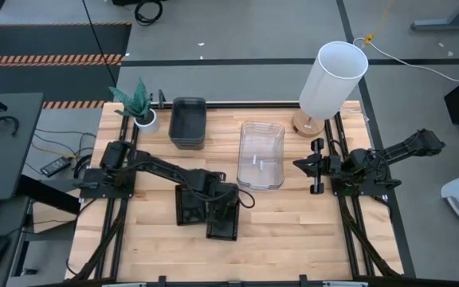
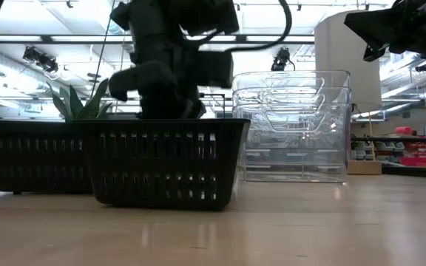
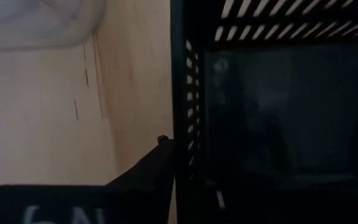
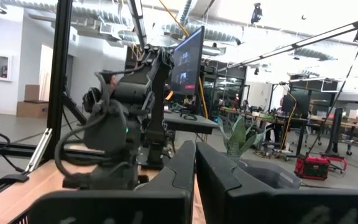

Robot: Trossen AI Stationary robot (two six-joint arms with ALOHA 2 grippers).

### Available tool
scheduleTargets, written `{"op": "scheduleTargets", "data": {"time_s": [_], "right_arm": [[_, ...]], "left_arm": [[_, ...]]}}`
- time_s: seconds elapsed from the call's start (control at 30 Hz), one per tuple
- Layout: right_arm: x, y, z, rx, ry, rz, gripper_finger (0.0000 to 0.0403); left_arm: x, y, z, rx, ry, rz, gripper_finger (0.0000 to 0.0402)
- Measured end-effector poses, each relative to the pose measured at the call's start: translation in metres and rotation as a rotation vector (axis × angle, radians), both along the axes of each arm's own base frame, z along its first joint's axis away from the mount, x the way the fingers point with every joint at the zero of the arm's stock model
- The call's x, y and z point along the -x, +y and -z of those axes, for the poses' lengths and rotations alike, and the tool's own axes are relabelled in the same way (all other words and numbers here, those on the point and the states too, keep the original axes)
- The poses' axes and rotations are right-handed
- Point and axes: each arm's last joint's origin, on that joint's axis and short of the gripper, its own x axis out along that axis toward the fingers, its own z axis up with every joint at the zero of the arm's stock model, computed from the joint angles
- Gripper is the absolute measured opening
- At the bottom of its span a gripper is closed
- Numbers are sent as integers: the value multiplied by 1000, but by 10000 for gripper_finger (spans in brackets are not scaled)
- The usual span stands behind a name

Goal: Stack baskets by color
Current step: Stack the right black bin on the black bin

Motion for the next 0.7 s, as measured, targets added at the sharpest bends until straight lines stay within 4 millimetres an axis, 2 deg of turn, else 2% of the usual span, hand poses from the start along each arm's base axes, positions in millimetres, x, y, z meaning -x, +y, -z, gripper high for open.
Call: {"op": "scheduleTargets", "data": {"time_s": [0.13, 0.33, 0.5, 0.7], "right_arm": [[0, 0, 0, 1, 2, 0, 22], [0, 0, 0, 0, 0, 0, 22], [0, 0, 0, 0, 0, 0, 22], [0, 0, 0, 0, 0, 0, 22]], "left_arm": [[0, -2, 7, -8, 29, 7, 86], [2, -2, 2, 7, 27, 11, 11], [8, 0, -10, -5, 33, 9, 10], [20, 4, -42, -6, -18, -1, 5]]}}
